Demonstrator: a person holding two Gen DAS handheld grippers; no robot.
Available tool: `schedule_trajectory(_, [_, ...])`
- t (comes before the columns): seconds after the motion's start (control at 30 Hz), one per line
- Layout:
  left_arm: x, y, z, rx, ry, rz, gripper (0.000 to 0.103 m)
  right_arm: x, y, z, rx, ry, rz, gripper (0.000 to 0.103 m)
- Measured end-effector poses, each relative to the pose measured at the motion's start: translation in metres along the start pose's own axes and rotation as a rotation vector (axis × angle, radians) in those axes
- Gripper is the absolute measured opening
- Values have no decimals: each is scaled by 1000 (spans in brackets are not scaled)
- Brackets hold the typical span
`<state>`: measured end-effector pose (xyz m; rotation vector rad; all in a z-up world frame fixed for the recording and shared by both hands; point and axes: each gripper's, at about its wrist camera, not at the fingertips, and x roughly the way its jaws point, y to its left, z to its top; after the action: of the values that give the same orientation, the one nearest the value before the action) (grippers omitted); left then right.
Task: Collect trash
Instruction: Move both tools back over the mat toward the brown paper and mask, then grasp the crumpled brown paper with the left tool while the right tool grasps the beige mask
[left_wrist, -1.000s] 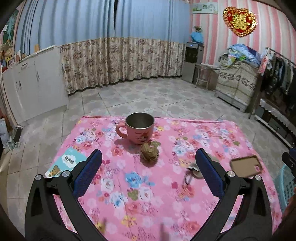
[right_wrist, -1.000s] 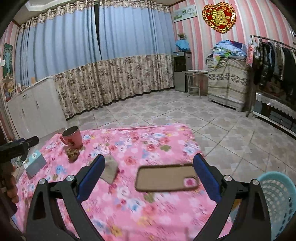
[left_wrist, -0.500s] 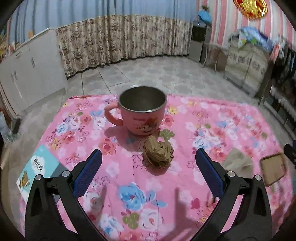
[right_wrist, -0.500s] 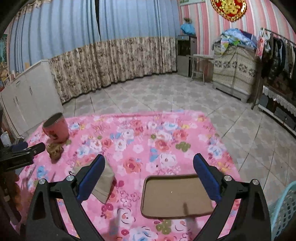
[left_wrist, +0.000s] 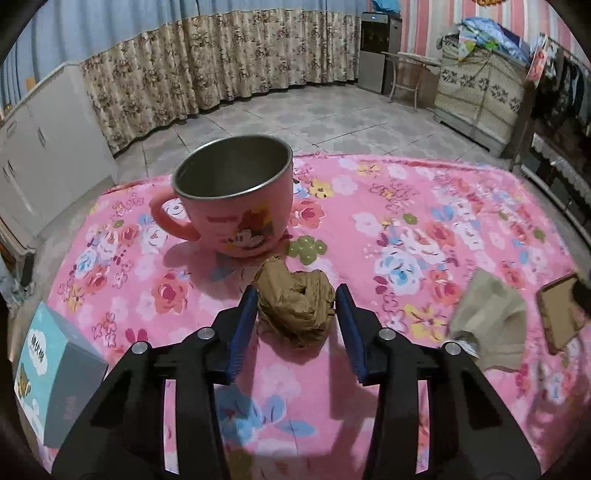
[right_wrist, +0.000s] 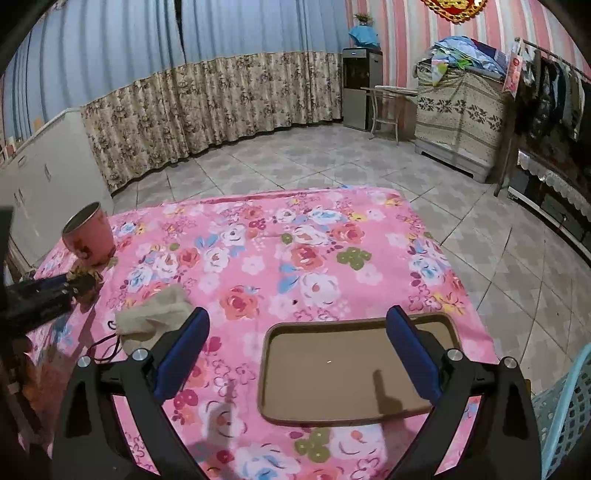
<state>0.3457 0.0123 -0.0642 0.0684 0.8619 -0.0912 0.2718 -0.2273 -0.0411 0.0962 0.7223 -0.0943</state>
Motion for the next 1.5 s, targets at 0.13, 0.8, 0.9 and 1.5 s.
schedule_trajectory(0.13, [-31, 3, -8, 17, -44, 56, 43, 3, 16, -6, -45, 25, 12, 94])
schedule_trajectory(0.8, [-88, 31, -39, -59, -80, 119, 44, 14, 66, -22, -165, 89, 66, 93])
schedule_trajectory(0.9, [-90, 35, -39, -75, -85, 114, 44, 20, 73, -23, -189, 107, 72, 82])
schedule_trajectory(1.5, [-103, 45, -34, -90, -123, 104, 44, 11, 66, -26, -164, 103, 178, 13])
